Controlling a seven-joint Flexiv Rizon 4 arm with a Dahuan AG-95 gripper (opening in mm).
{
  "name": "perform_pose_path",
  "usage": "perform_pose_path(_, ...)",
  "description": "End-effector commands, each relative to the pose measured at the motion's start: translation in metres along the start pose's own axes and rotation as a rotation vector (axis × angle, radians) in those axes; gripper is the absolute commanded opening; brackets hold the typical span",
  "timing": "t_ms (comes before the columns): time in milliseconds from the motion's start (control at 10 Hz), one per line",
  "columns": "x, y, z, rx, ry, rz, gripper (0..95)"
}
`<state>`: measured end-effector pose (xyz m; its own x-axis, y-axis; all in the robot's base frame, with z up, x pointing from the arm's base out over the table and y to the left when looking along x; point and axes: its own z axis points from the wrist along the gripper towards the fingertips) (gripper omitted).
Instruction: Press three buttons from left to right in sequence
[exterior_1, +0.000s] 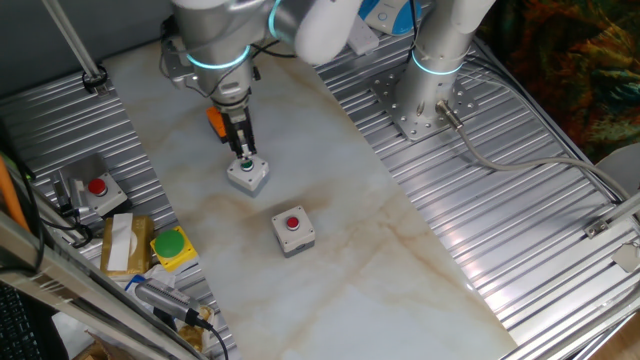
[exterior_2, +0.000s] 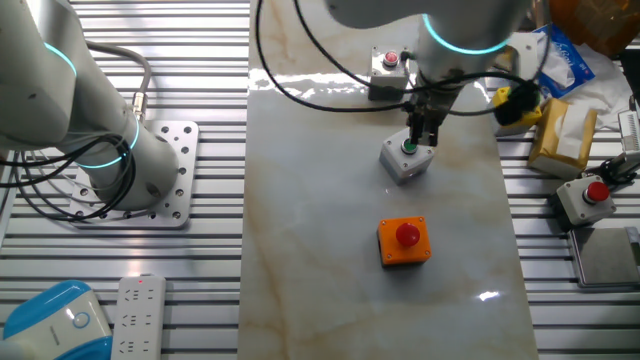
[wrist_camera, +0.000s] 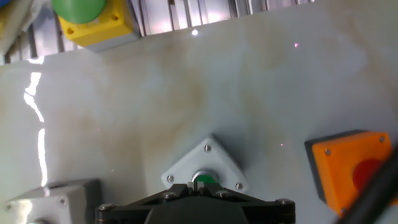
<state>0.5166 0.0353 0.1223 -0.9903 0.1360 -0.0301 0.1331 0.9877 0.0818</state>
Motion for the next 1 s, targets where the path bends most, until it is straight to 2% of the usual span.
perform_pose_path(100,0.001,0.017,0.0,0.006,0.011,0.03,0.0)
perform_pose_path(400,0.006,0.04,0.002,0.004,0.002,0.059,0.0)
perform_pose_path(1000,0.005,0.043,-0.002,0.006,0.0,0.075,0.0)
